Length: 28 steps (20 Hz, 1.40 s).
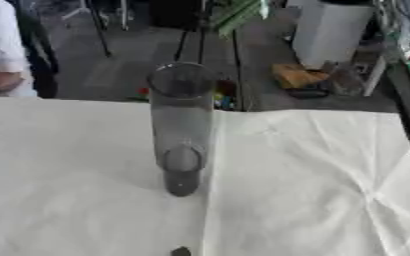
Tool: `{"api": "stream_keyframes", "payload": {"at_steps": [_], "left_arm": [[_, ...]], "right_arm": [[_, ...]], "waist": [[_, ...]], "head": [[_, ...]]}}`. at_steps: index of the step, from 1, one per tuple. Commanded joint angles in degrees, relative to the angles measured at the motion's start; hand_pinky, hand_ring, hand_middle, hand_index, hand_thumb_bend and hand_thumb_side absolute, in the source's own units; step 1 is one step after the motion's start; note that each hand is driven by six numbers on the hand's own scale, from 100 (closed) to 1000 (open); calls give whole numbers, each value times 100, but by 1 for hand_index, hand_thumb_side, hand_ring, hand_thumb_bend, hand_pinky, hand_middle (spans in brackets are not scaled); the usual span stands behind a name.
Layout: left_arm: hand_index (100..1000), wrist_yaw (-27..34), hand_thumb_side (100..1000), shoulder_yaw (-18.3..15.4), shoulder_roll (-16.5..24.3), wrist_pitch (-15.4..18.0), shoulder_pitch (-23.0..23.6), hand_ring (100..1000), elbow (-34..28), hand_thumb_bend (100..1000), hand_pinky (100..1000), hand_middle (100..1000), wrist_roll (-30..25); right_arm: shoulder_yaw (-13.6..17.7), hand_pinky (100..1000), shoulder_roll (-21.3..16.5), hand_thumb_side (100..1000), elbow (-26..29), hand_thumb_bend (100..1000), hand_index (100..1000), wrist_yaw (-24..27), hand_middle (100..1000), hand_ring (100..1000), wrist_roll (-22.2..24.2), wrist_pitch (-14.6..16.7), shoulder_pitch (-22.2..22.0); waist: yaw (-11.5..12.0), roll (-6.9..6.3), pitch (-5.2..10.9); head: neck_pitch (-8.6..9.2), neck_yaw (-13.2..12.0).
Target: Arrange flowers into the vase.
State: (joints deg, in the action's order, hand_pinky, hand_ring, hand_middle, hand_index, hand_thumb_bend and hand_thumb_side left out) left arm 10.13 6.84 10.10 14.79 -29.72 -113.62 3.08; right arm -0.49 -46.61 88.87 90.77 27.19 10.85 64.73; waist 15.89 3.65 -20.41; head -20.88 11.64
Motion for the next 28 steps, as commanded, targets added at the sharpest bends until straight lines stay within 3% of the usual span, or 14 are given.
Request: {"api": "stream_keyframes", "payload": {"at_steps": [1, 12, 28], "left_arm": [[926, 11, 973, 10, 83, 19, -119, 671, -98, 290, 714, 873, -35], [926, 1, 979, 31, 84, 35, -208, 670, -98, 286, 715, 874, -60], [927, -16, 986, 32, 108, 39, -212, 669, -98, 279, 717, 876, -76]], "right_arm": [[33, 100, -135, 209, 123, 178, 100, -180, 100, 100, 264, 213, 115], [-147, 100, -136, 199, 59, 166, 100, -884, 100, 100, 1091, 1135, 127], [-184, 100, -187, 174, 369, 172, 100, -1400, 100, 100, 1240, 2443, 282]], "waist": [[50, 3, 77], [195, 69, -69], [271, 100, -131]], "head": [[146, 36], [330, 188], [455, 356]]}}
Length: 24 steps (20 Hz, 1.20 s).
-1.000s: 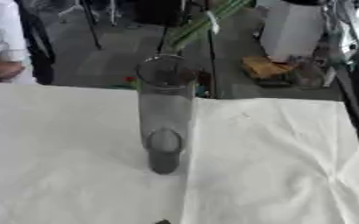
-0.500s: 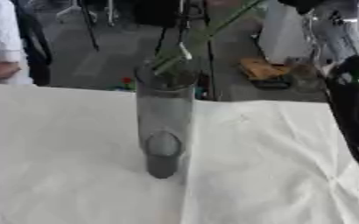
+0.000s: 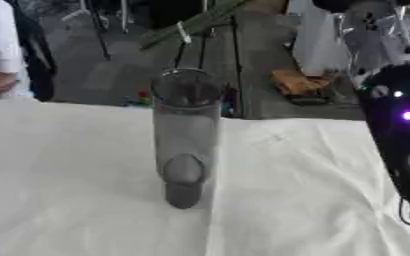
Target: Arrange flowers into the vase.
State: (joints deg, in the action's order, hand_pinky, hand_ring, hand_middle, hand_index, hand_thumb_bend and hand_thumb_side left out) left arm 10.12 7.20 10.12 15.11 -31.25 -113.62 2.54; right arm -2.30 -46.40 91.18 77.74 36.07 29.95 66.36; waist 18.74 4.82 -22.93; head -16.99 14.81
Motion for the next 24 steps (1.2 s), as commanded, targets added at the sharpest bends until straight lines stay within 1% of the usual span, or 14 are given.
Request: {"api": "stream_keyframes", "payload": {"at_steps": [1, 4, 5, 7, 10, 15, 18, 20, 24], "left_arm": [[927, -17, 987, -4, 110, 7, -56, 669, -98, 280, 717, 876, -22], [927, -35, 990, -8, 116, -2, -52, 669, -98, 277, 718, 877, -21], [927, -39, 994, -9, 120, 1, -51, 669, -98, 272, 718, 877, -19], [927, -41, 990, -13, 127, 10, -57, 669, -98, 276, 718, 877, -13], [927, -44, 993, -12, 133, 15, -61, 668, -98, 274, 718, 877, -14], [927, -54, 994, -20, 133, 15, -59, 669, -98, 274, 719, 878, -7], [928, -59, 997, -17, 134, 16, -65, 668, -98, 271, 719, 879, -8], [928, -58, 997, -11, 133, 17, -69, 668, -98, 271, 719, 879, -14], [928, -56, 997, -9, 136, 17, -68, 668, -98, 271, 719, 879, -22]], "right_arm": [[-34, 100, -231, 176, 142, 169, 100, -134, 100, 100, 364, 612, 106], [-160, 100, -313, 182, 97, 162, 100, -288, 100, 100, 461, 842, 24], [-200, 100, -355, 169, 72, 167, 100, -348, 100, 100, 518, 919, -17], [-266, 100, -411, 186, 31, 157, 100, -434, 100, 100, 627, 1055, -81], [-334, 100, -469, 189, -17, 153, 100, -505, 100, 100, 767, 1174, -135], [-440, 100, -538, 197, -79, 147, 100, -597, 100, 100, 978, 1179, -238], [-451, 100, -583, 197, -99, 145, 100, -623, 100, 100, 1097, 1251, -296], [-432, 100, -560, 190, -118, 150, 100, -556, 100, 100, 1082, 1264, -258], [-345, 100, -530, 182, -61, 157, 100, -348, 100, 100, 905, 1237, -99]], "waist": [[-19, -12, 120], [-19, 3, 105], [-13, 7, 97], [-1, 12, 80], [9, 17, 57], [-7, 16, 27], [1, 20, 1], [12, 18, -7], [-5, 15, -7]], "head": [[55, 58], [45, 98], [49, 99], [68, 97], [98, 98], [95, 73], [124, 65], [129, 64], [129, 46]]}}
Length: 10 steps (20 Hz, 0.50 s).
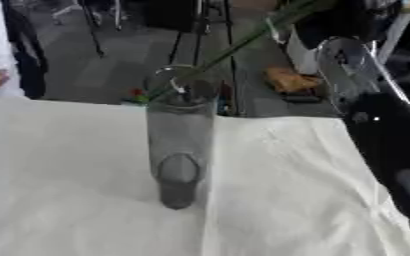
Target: Arrange flowers into the vase.
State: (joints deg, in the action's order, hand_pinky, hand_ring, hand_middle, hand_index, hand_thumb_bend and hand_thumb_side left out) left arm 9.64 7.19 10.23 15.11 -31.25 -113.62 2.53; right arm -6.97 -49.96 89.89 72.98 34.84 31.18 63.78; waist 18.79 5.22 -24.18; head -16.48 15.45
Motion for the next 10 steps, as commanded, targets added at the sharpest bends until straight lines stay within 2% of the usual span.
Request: {"api": "stream_keyframes", "payload": {"at_steps": [1, 10], "left_arm": [[928, -9, 998, -8, 130, 15, -65, 668, -98, 270, 719, 879, -23], [928, -9, 996, -7, 178, 5, -45, 668, -98, 272, 719, 879, -45]], "right_arm": [[139, 100, -196, 182, 92, 157, 100, 149, 100, 100, 1002, 1138, 172], [217, 100, -300, 176, 114, 159, 100, 260, 100, 100, 751, 1222, 217]], "waist": [[-20, -23, 118], [-66, 8, 168]], "head": [[78, -28], [96, -63]]}}
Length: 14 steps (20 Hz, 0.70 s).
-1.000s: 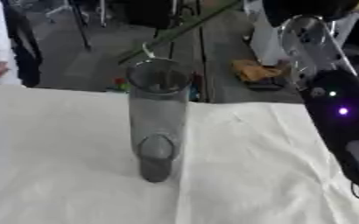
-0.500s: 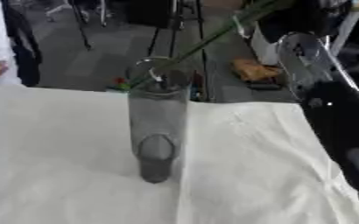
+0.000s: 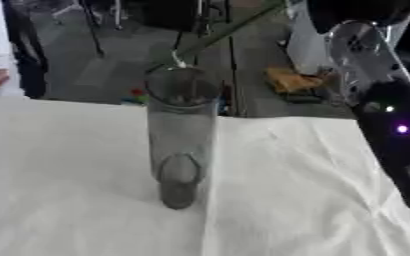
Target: Arrange flowers into the vase.
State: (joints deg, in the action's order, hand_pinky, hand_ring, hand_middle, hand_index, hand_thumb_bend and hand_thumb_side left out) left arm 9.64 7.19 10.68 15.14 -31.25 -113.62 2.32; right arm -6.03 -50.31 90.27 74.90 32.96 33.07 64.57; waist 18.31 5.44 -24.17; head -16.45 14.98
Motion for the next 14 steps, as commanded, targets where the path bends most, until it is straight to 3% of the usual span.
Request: {"api": "stream_keyframes", "payload": {"at_steps": [1, 11, 14], "left_arm": [[928, -11, 996, -6, 144, 3, -44, 668, -98, 273, 719, 879, -27], [928, -22, 1000, -4, 174, 19, -70, 666, -98, 258, 722, 882, -41], [929, -62, 1000, -29, 201, 53, -53, 666, -98, 257, 723, 883, -18]], "right_arm": [[135, 100, -306, 176, 79, 159, 100, 59, 100, 100, 937, 1077, 144], [146, 100, -457, 170, 196, 164, 100, -17, 100, 100, 977, 1507, 129], [407, 100, -701, 166, 104, 165, 100, -179, 100, 100, 1070, 1693, 116]], "waist": [[-21, -4, 169], [53, 32, 98], [108, 28, -3]], "head": [[106, -21], [293, 30], [413, 87]]}}
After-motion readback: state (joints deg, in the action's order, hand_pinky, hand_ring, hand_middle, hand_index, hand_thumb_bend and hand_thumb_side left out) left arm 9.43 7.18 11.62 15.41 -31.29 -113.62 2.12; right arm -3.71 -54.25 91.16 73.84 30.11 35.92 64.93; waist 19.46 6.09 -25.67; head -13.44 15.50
